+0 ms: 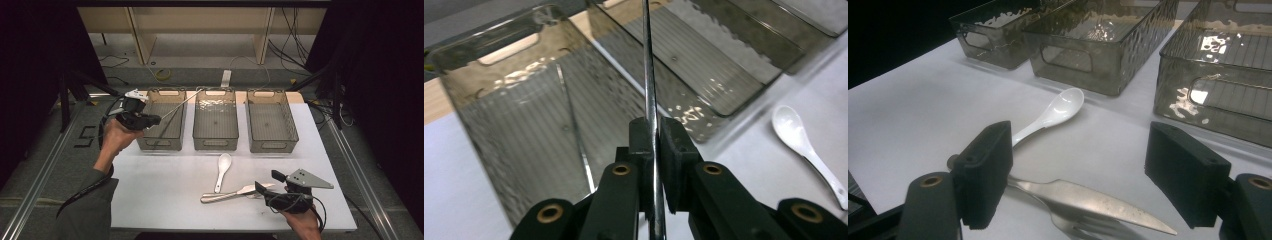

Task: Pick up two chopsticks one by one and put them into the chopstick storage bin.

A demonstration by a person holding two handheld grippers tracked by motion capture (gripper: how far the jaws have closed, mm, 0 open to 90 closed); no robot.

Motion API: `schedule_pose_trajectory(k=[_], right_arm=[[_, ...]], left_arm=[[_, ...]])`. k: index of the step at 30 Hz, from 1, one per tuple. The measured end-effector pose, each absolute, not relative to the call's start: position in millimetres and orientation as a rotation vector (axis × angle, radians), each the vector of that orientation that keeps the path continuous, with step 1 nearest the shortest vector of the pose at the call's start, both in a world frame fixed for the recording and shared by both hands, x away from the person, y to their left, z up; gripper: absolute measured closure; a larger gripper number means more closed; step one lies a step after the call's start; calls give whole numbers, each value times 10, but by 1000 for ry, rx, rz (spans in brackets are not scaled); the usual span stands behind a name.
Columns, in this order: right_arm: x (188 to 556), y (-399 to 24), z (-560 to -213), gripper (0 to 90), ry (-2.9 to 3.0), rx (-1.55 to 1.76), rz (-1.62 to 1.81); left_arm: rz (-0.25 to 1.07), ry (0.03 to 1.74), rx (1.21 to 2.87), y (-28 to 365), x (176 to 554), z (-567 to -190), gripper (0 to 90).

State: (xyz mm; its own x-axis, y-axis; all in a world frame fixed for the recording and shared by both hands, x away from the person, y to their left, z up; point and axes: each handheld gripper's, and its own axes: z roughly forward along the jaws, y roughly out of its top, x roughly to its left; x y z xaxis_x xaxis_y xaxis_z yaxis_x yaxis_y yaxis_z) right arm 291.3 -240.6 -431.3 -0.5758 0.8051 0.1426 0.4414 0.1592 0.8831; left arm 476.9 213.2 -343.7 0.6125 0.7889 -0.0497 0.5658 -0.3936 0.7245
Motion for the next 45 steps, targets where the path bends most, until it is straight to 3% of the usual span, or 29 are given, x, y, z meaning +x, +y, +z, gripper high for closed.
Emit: schedule_pose_trajectory(k=[15,38,40,42,45], right_arm=[[2918,-2403,-4319,280,2087,1187,1387],[2917,-2396,-4323,280,2093,1183,1393],[2916,-2395,-4324,280,2094,1182,1392],[2914,-2395,-4324,280,2093,1181,1394],[2917,-2396,-4326,280,2095,1183,1392]], left_arm=[[417,1246,2079,2417,5022,-3714,842],[444,1343,2062,2370,5229,-3990,835],[475,1346,2037,2367,5242,-3999,801],[480,1354,2009,2362,5249,-3993,626],[483,1334,2001,2326,5229,-3955,490]])
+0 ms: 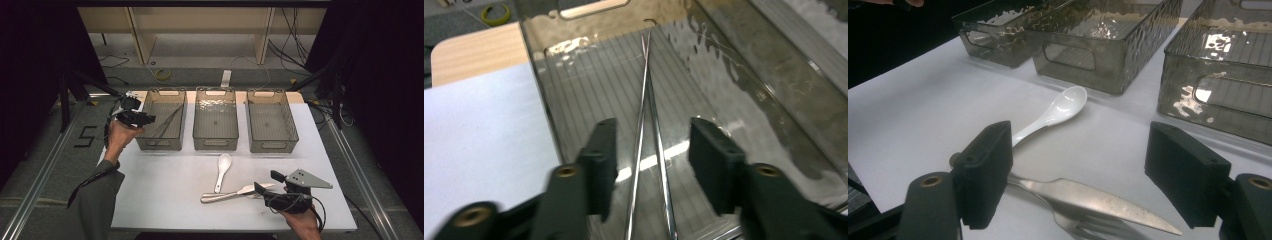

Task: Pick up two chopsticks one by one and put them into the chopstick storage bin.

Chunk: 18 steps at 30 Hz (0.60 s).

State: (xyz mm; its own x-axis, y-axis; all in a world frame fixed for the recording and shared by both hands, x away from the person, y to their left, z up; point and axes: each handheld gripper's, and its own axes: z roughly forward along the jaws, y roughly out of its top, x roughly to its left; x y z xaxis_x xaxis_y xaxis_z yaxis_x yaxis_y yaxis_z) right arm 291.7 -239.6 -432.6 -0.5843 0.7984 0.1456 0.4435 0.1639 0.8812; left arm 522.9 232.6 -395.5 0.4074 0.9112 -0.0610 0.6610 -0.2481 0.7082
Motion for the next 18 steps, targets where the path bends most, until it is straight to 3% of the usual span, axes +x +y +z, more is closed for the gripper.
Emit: schedule_pose_trajectory(k=[9,18], right_arm=[[2916,-2395,-4325,279,2096,1182,1392],[2912,-2381,-4328,280,2100,1179,1383]], left_arm=[[349,1317,1933,2287,5052,-3825,314],[297,1255,1903,2242,4684,-3815,268]])
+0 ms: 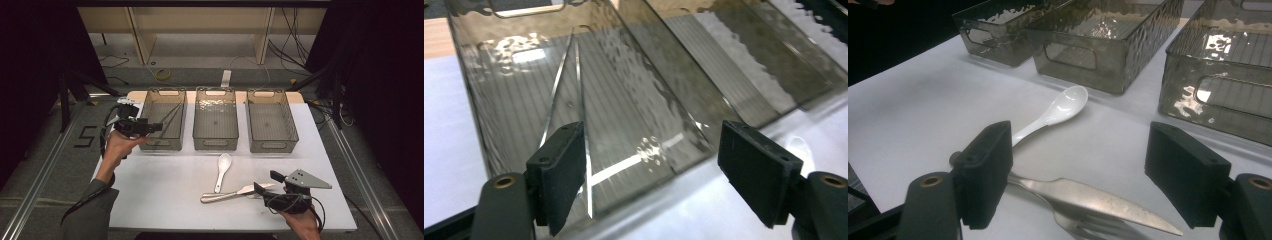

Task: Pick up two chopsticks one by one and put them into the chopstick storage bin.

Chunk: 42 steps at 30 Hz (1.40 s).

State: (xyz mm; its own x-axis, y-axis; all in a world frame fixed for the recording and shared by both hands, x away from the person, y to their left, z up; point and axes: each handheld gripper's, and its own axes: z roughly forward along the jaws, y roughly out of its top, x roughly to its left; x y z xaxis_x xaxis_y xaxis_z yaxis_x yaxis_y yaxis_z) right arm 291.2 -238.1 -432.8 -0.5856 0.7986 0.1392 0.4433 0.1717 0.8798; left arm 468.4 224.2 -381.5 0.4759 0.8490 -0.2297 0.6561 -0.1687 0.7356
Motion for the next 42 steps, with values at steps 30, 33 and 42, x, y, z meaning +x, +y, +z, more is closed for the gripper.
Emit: schedule_pose_trajectory(k=[30,33,42], right_arm=[[2894,-2396,-4303,280,2094,1162,1390],[2894,-2398,-4303,279,2095,1161,1393],[2894,-2412,-4311,279,2088,1168,1397]], left_arm=[[257,1143,1954,1828,4146,-3847,207],[251,1133,1947,1798,4124,-3857,207],[196,1105,1948,1689,4094,-3883,197]])
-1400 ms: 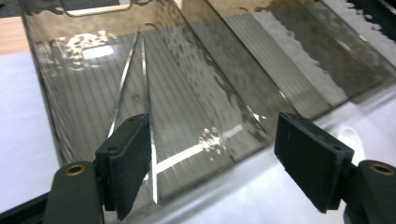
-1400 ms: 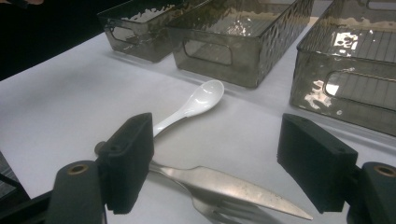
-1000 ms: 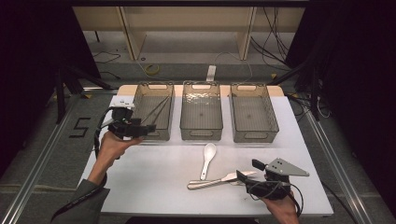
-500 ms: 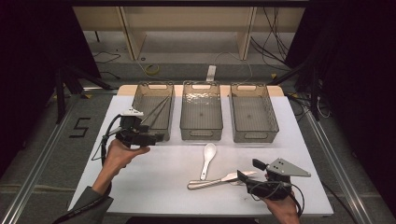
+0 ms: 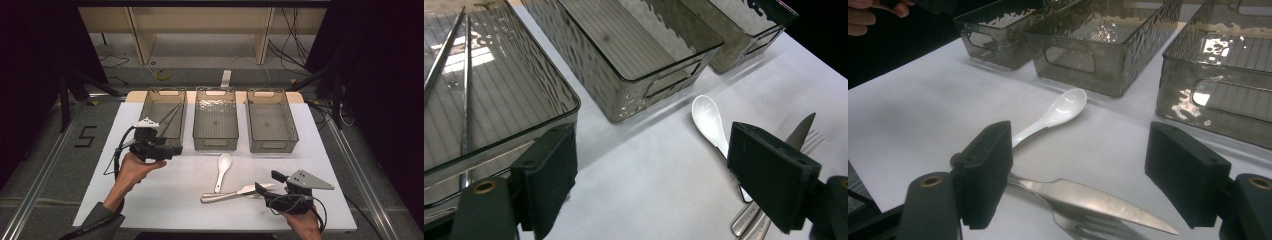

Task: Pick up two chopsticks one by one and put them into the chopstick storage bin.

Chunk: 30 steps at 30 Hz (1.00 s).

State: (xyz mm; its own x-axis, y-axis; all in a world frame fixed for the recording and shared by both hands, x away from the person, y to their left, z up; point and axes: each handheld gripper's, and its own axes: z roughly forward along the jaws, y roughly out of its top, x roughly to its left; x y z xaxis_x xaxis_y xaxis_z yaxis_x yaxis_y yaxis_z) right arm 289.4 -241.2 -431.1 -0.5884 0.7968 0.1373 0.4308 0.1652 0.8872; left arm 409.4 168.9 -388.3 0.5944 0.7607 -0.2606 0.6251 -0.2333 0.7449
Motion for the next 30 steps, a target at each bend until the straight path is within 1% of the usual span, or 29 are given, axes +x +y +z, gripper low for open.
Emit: schedule_pose_trajectory(k=[13,30], right_arm=[[2907,-2428,-4319,279,2085,1177,1398],[2889,-2422,-4320,274,2086,1173,1391]], left_arm=[[154,1073,1996,1479,4030,-3978,185],[151,1027,2023,1341,3958,-4088,179]])
